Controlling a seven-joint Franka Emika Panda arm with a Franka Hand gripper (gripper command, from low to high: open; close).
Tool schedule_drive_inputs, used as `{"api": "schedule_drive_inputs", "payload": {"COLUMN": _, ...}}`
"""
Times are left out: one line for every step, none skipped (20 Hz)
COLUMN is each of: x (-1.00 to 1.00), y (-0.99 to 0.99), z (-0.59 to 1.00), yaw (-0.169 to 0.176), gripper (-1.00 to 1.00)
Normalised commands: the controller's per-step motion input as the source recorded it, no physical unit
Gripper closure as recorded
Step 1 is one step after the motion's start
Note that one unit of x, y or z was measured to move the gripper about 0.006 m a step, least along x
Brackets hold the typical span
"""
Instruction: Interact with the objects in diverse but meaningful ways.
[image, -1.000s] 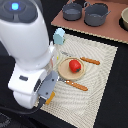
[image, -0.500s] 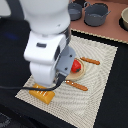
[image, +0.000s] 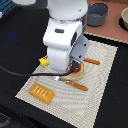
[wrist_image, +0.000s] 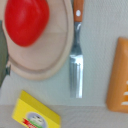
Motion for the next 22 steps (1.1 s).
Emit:
{"api": "schedule_drive_inputs", "payload": {"x": 0.31, "y": 0.28, "z": -0.01, "yaw": -0.100, "gripper": -1.00}}
{"api": "schedule_drive_inputs", "payload": {"x": 0.37, "y": 0.22, "z": 0.00, "yaw": -0.077, "gripper": -1.00}}
{"api": "schedule_drive_inputs", "payload": {"x": 0.39, "y": 0.21, "z": -0.05, "yaw": -0.074, "gripper": -1.00}}
{"api": "schedule_drive_inputs", "payload": {"x": 0.44, "y": 0.19, "z": -0.05, "yaw": -0.077, "gripper": -1.00}}
{"api": "schedule_drive_inputs", "payload": {"x": 0.44, "y": 0.12, "z": -0.06, "yaw": -0.094, "gripper": -1.00}}
{"api": "schedule_drive_inputs", "payload": {"x": 0.38, "y": 0.12, "z": -0.12, "yaw": -0.092, "gripper": -1.00}}
{"api": "schedule_drive_inputs", "payload": {"x": 0.45, "y": 0.15, "z": -0.13, "yaw": -0.088, "gripper": -1.00}}
{"api": "schedule_drive_inputs", "payload": {"x": 0.45, "y": 0.16, "z": -0.15, "yaw": -0.086, "gripper": -1.00}}
{"api": "schedule_drive_inputs", "payload": {"x": 0.41, "y": 0.14, "z": -0.17, "yaw": -0.085, "gripper": -1.00}}
{"api": "schedule_drive_inputs", "payload": {"x": 0.38, "y": 0.11, "z": -0.19, "yaw": -0.084, "gripper": -1.00}}
{"api": "schedule_drive_inputs", "payload": {"x": 0.29, "y": 0.03, "z": -0.21, "yaw": -0.078, "gripper": -1.00}}
{"api": "schedule_drive_inputs", "payload": {"x": 0.14, "y": 0.00, "z": -0.21, "yaw": -0.073, "gripper": -1.00}}
{"api": "schedule_drive_inputs", "payload": {"x": 0.00, "y": -0.05, "z": -0.25, "yaw": -0.056, "gripper": -1.00}}
{"api": "schedule_drive_inputs", "payload": {"x": 0.02, "y": -0.06, "z": -0.27, "yaw": -0.066, "gripper": -1.00}}
{"api": "schedule_drive_inputs", "payload": {"x": 0.00, "y": -0.05, "z": -0.27, "yaw": -0.071, "gripper": -1.00}}
{"api": "schedule_drive_inputs", "payload": {"x": 0.00, "y": -0.05, "z": -0.31, "yaw": -0.066, "gripper": -1.00}}
{"api": "schedule_drive_inputs", "payload": {"x": 0.00, "y": -0.06, "z": -0.31, "yaw": -0.064, "gripper": -1.00}}
{"api": "schedule_drive_inputs", "payload": {"x": 0.00, "y": -0.05, "z": -0.31, "yaw": -0.066, "gripper": -1.00}}
{"api": "schedule_drive_inputs", "payload": {"x": 0.01, "y": -0.02, "z": -0.28, "yaw": -0.076, "gripper": -1.00}}
{"api": "schedule_drive_inputs", "payload": {"x": 0.02, "y": -0.02, "z": -0.27, "yaw": -0.080, "gripper": -1.00}}
{"api": "schedule_drive_inputs", "payload": {"x": 0.00, "y": -0.03, "z": -0.28, "yaw": -0.083, "gripper": -1.00}}
{"api": "schedule_drive_inputs", "payload": {"x": 0.01, "y": -0.03, "z": -0.27, "yaw": -0.080, "gripper": -1.00}}
